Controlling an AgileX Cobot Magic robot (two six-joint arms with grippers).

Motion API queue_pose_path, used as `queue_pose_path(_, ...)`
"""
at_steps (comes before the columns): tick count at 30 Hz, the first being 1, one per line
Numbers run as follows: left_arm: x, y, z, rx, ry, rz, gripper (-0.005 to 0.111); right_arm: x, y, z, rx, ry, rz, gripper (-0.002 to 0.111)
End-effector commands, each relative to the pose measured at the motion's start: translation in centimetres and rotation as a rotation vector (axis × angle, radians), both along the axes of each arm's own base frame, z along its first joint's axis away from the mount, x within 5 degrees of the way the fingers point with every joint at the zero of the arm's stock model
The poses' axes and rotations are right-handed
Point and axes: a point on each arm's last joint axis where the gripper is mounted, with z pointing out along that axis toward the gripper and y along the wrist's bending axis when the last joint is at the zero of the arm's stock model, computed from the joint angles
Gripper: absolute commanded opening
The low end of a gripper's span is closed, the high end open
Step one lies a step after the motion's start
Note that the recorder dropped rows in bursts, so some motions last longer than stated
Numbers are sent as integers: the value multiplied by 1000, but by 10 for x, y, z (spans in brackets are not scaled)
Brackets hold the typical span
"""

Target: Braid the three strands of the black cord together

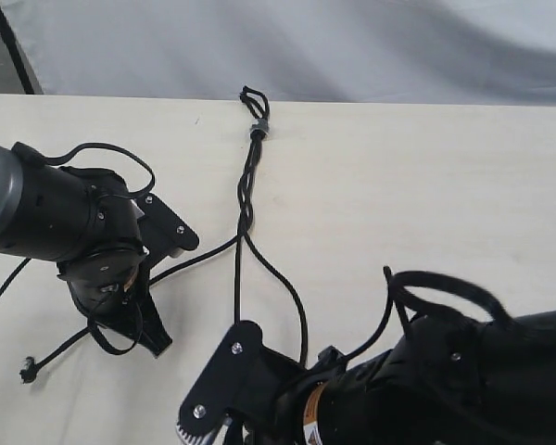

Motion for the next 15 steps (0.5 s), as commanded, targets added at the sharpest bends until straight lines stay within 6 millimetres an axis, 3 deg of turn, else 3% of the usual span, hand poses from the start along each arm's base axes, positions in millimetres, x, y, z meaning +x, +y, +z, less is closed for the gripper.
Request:
queue_pose_path(1,-14,2,-20,-26,91,91,0,17,-1,41,108,-118,9,78)
queue_pose_path(5,-14,2,-20,-26,91,91,0,60,-26,48,122,-160,-165,78)
queue_pose_path(9,-14,2,-20,-26,91,91,0,94,-48,30,55,-140,-294,77)
queue_pose_path(15,-14,2,-20,-25,92,87,0,107,-41,-1,-3,-161,-241,65)
